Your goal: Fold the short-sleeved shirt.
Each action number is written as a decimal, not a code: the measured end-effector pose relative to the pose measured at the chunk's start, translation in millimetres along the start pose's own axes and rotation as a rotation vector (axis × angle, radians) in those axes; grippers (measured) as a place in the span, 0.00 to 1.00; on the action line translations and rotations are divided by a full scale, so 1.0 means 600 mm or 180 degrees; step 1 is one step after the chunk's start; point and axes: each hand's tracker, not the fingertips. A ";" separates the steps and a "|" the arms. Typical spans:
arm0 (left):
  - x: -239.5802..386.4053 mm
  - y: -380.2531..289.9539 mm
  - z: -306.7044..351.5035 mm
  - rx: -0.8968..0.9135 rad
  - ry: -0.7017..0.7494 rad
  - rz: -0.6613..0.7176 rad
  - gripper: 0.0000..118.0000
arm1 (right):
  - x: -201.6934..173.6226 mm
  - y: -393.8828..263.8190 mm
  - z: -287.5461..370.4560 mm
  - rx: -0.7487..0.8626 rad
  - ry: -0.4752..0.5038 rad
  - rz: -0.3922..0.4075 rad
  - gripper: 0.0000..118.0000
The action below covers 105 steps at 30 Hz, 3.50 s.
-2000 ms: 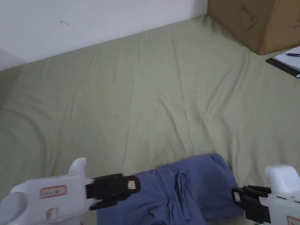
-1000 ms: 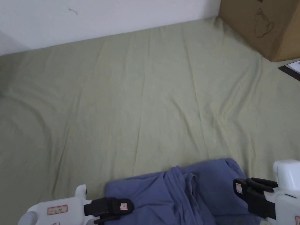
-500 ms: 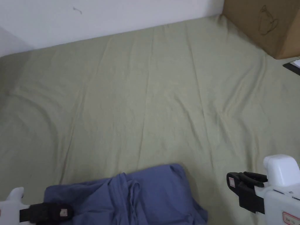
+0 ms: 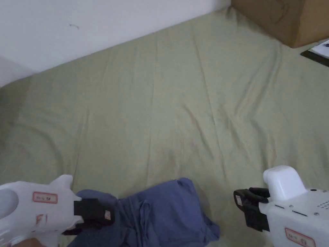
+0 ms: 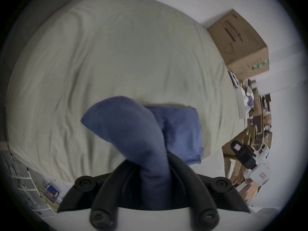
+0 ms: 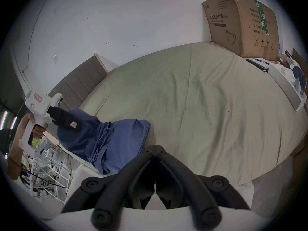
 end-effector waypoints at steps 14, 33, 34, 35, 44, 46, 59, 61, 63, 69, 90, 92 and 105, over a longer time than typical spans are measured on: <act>0.155 0.007 -0.147 -0.0307 -0.0563 -0.0279 0.94 | 0.035 -0.028 0.030 -0.0080 0.0076 -0.0206 0.00; 0.041 -0.049 -0.133 0.0365 -0.0568 0.0040 0.08 | 0.004 -0.042 -0.005 -0.0289 0.0086 0.0034 0.00; 0.050 -0.046 -0.139 0.0333 -0.0621 0.0005 0.08 | 0.006 -0.043 -0.007 -0.0306 0.0074 0.0027 0.00; 0.057 -0.043 -0.147 0.0309 -0.0665 -0.0032 0.08 | 0.008 -0.044 -0.008 -0.0318 0.0059 0.0010 0.00; 0.173 -0.049 -0.252 -0.0265 -0.0469 -0.0512 0.08 | 0.024 -0.046 -0.007 -0.0382 -0.0048 -0.0066 0.00; 0.164 -0.038 -0.265 -0.0233 -0.0617 -0.0495 0.08 | 0.023 -0.046 -0.004 -0.0373 -0.0051 -0.0056 0.00; -0.037 -0.026 -0.041 0.0635 -0.1223 -0.0059 0.30 | -0.062 0.016 -0.077 -0.0304 0.0294 0.0584 0.00; -0.081 -0.042 -0.036 0.0572 -0.1212 0.0196 0.81 | -0.088 0.026 -0.112 -0.0318 0.0393 0.0784 0.00; -0.124 -0.061 -0.045 0.0484 -0.1340 0.0440 0.96 | -0.111 0.030 -0.147 -0.0380 0.0406 0.0931 0.00; -0.203 -0.092 -0.112 0.0354 -0.1811 0.1210 0.96 | -0.122 -0.025 -0.266 -0.0725 0.0220 0.1066 0.00; -0.132 0.015 -0.251 -0.0568 -0.1666 0.0594 0.19 | -0.135 0.015 -0.189 0.0015 0.0258 0.0771 0.00; -0.135 0.007 -0.234 -0.0459 -0.1663 0.0504 0.19 | -0.155 0.037 -0.156 0.0512 0.0225 0.0826 0.00; -0.386 0.078 -0.026 0.0024 -0.0767 0.0367 0.19 | -0.288 0.072 -0.099 0.1804 -0.0364 0.0972 0.00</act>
